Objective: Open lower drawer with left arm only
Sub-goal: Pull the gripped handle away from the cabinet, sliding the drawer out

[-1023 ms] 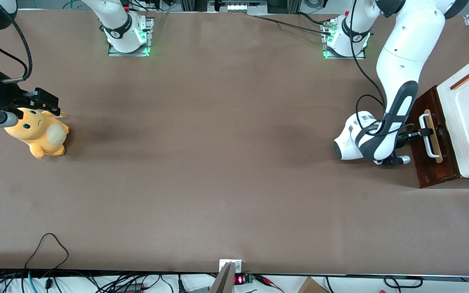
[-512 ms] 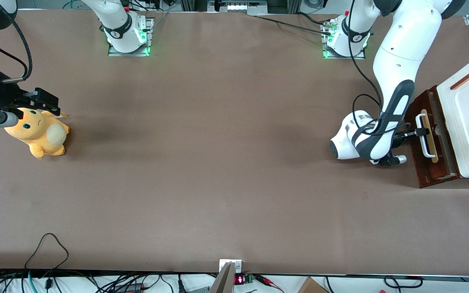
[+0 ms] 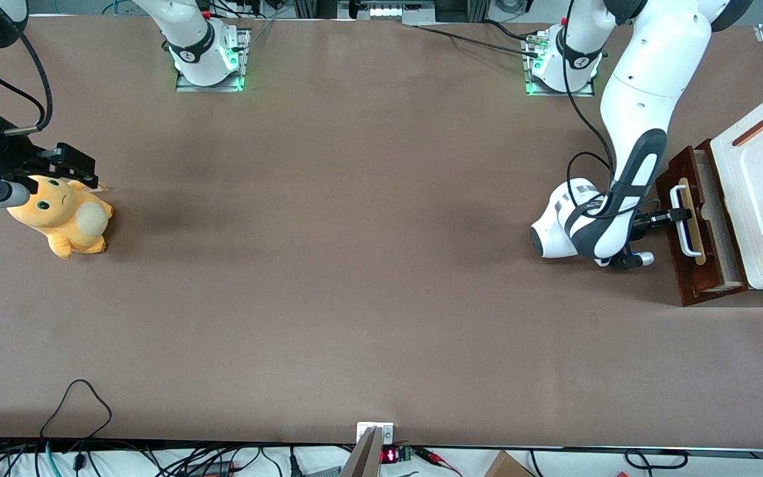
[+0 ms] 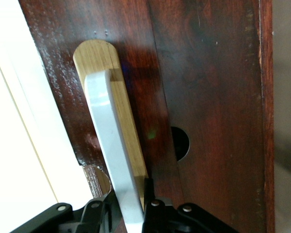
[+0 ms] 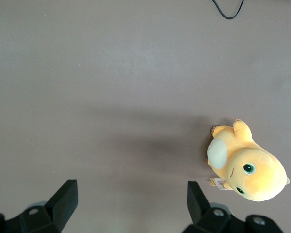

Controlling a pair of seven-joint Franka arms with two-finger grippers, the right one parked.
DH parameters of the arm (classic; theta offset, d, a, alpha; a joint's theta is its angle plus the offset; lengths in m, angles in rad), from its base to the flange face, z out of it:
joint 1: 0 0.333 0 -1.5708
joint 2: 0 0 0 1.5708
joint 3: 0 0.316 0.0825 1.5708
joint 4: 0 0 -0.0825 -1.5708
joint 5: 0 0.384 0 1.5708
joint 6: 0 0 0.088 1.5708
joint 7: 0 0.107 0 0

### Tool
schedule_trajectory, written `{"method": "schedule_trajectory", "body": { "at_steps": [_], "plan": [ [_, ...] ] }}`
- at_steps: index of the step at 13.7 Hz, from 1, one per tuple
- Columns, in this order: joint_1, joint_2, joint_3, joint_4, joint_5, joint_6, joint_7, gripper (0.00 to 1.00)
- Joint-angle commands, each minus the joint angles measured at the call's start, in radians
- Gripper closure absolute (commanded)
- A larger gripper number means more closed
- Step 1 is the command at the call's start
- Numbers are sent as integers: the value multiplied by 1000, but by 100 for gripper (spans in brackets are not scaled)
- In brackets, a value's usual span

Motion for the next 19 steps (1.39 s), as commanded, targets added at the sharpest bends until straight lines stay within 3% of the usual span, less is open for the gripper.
{"method": "schedule_trajectory", "body": {
  "at_steps": [1,19],
  "plan": [
    [-36,-4,-3,-7,-68,-5,-15,80],
    [-144,-4,-2,15,-175,-77,-32,81]
  ]
}}
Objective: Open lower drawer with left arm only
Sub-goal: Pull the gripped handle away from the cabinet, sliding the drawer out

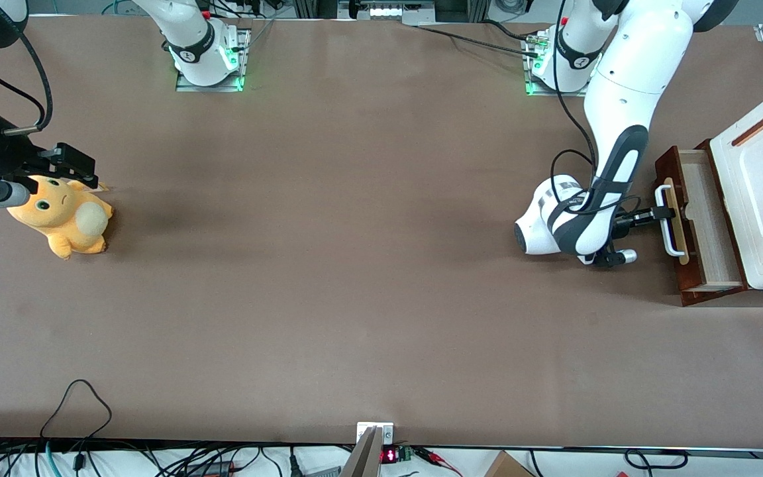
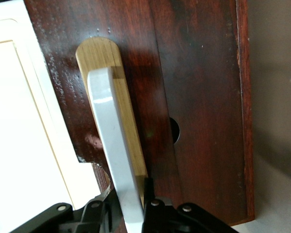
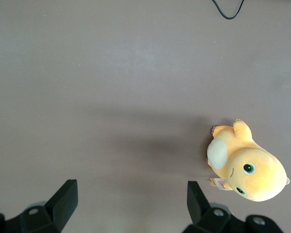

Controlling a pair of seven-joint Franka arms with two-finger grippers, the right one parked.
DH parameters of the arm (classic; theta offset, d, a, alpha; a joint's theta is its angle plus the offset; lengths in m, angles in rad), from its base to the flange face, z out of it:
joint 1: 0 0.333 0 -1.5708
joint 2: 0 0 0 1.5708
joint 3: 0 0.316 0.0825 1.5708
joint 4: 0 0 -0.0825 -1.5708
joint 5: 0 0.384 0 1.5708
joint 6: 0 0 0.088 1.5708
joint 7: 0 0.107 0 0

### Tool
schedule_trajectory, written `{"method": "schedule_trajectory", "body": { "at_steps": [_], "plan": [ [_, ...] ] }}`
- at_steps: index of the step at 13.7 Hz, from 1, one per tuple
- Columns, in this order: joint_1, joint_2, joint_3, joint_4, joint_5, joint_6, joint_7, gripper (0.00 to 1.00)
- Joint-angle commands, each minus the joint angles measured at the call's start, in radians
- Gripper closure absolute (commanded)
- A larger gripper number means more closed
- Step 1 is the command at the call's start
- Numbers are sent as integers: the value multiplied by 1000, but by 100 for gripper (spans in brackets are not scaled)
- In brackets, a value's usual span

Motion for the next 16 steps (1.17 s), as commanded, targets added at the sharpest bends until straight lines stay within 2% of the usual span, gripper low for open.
{"method": "schedule_trajectory", "body": {
  "at_steps": [1,16],
  "plan": [
    [-74,-4,-17,4,-116,-76,-14,80],
    [-118,-1,-10,29,-168,-104,-16,80]
  ]
}}
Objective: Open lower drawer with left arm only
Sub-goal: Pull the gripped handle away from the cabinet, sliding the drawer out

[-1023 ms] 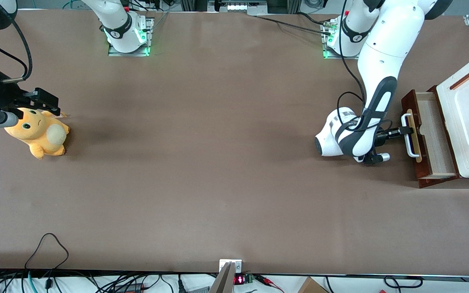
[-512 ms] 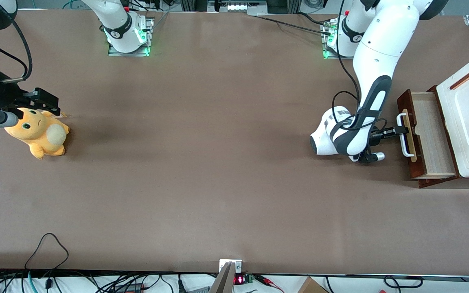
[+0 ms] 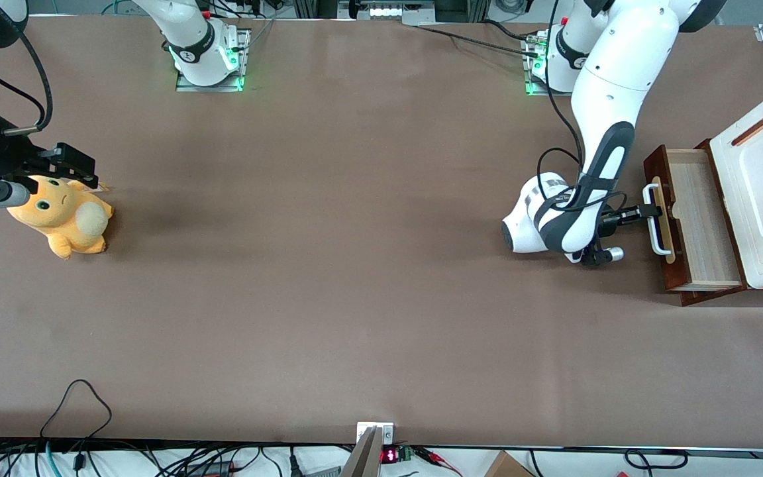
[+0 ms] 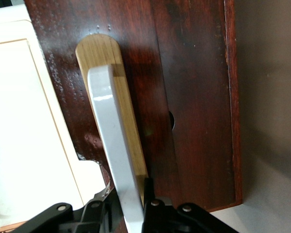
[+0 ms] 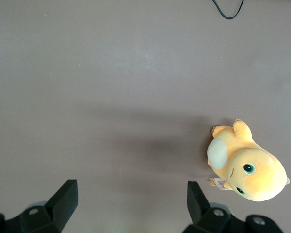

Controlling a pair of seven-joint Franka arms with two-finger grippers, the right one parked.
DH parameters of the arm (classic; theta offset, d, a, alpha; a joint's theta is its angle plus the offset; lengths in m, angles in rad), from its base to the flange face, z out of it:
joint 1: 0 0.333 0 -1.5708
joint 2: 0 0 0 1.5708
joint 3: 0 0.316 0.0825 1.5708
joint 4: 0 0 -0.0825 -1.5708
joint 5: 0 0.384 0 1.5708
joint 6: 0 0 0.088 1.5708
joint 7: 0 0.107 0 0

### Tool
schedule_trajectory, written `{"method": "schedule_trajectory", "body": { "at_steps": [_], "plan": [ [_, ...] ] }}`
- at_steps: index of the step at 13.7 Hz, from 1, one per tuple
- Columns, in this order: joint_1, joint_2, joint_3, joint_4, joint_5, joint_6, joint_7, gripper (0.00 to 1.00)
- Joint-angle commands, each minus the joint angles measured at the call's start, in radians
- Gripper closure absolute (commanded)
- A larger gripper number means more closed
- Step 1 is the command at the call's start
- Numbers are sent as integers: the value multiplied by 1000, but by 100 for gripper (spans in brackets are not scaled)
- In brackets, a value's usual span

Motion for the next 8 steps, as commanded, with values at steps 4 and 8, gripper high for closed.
{"method": "schedule_trajectory", "body": {
  "at_steps": [4,8],
  "plan": [
    [-65,-3,-17,7,-120,-84,-13,80],
    [-64,3,-17,6,-123,-84,-4,30]
  ]
}}
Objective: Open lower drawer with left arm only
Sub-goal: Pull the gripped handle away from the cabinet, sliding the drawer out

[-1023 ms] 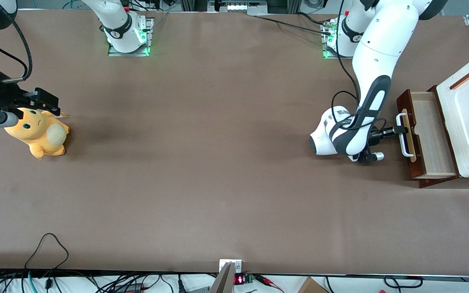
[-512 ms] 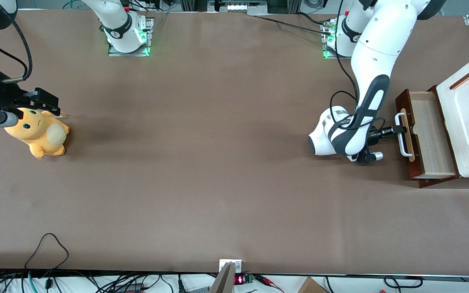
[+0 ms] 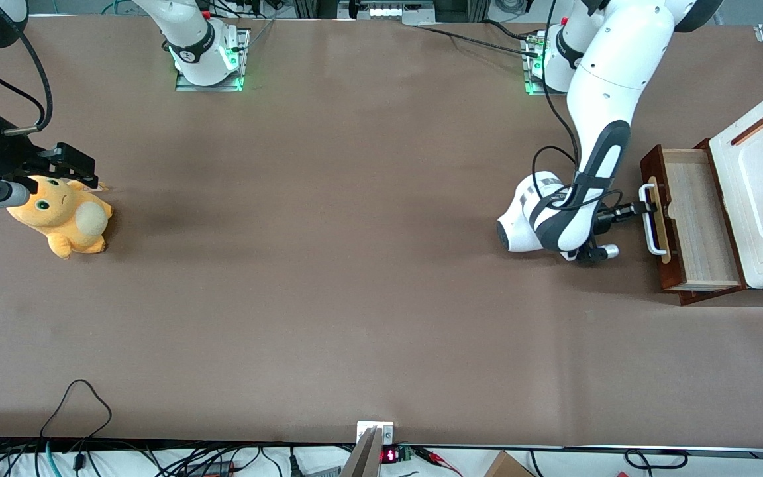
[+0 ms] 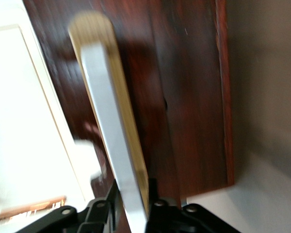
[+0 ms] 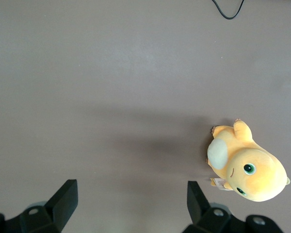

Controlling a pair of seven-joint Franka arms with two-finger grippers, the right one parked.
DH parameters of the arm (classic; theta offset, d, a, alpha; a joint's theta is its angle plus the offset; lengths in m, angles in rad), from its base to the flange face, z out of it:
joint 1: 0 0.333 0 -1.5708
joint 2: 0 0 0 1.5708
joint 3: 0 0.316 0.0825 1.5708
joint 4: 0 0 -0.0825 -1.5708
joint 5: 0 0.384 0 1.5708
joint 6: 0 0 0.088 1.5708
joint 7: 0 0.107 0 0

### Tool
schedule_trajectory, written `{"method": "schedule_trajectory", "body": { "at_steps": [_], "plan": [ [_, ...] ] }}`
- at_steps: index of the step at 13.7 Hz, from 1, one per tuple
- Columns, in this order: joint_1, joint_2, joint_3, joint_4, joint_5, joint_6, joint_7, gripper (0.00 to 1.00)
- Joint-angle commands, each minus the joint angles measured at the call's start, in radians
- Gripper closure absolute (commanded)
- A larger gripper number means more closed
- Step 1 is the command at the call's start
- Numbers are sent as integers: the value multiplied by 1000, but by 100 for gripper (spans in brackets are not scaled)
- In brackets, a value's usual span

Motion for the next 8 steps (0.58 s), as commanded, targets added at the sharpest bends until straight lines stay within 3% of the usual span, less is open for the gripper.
{"method": "schedule_trajectory", "body": {
  "at_steps": [1,8],
  "plan": [
    [-34,5,-3,2,-36,-39,1,0],
    [-30,5,-3,2,-38,-60,33,0]
  ]
}}
